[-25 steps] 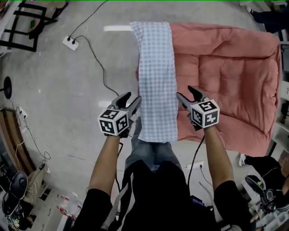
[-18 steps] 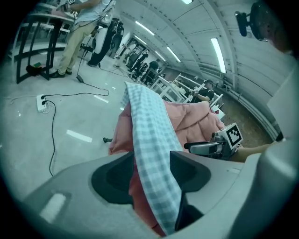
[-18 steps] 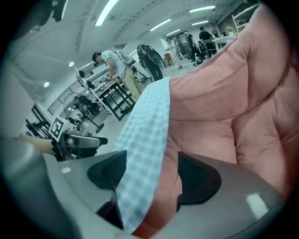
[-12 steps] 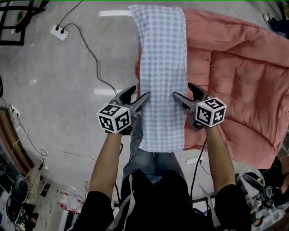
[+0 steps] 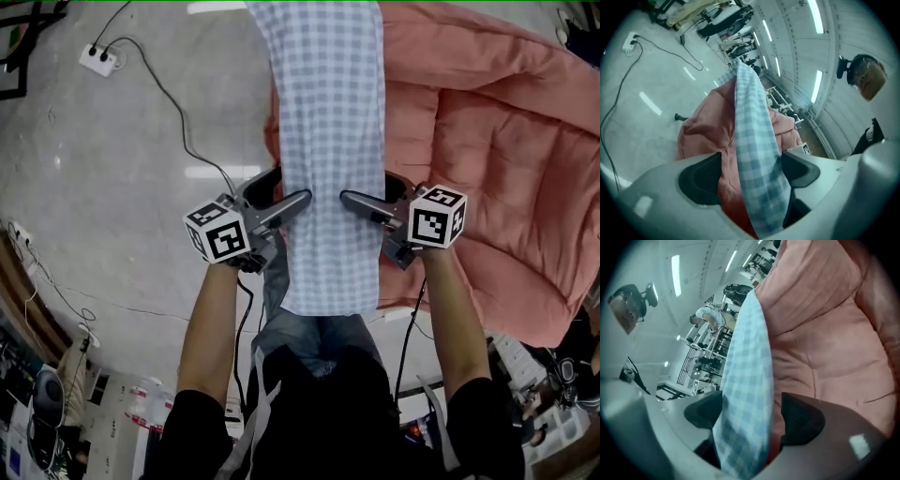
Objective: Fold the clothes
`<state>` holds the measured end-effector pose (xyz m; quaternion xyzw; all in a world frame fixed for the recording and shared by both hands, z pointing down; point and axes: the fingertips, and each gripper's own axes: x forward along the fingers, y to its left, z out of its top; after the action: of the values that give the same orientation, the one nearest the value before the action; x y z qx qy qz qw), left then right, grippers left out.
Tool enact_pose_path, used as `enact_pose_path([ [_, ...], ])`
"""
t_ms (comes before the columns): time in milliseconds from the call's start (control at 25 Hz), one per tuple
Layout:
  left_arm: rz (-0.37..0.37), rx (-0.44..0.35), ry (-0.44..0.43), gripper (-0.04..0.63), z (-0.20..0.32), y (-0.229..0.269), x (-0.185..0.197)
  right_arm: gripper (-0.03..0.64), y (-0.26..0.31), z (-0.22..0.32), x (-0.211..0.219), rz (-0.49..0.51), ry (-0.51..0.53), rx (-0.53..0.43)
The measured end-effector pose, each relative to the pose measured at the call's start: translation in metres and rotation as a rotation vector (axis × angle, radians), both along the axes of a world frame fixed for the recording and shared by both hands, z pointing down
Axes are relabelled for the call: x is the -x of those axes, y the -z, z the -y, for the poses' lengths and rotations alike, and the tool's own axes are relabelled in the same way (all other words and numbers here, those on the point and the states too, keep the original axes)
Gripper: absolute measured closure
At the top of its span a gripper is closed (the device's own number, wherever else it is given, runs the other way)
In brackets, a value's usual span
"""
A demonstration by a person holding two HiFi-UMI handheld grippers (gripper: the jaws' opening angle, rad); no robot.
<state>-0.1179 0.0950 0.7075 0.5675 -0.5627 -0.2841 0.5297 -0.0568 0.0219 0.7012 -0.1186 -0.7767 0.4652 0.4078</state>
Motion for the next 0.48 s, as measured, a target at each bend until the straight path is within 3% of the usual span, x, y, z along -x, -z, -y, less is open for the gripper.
enact_pose_path([
  [200,-0.182,-0.091,-0.043,0.187,0.005,-0.012,-0.017,0.238,-0.007,-0.005,-0.001,-0.011,-0.016,0.089],
  [360,-0.250,-0.164,-0.146,0.197,0.015,-0.004,-0.031,0.329,-0.003,-0.010,0.006,0.017,-0.002,0.159],
  [480,-0.267,-0.208,-0.172,0.280,0.016,0.009,-0.037,0.357,0.008,-0.016,0.007,0.040,0.008,0.203],
])
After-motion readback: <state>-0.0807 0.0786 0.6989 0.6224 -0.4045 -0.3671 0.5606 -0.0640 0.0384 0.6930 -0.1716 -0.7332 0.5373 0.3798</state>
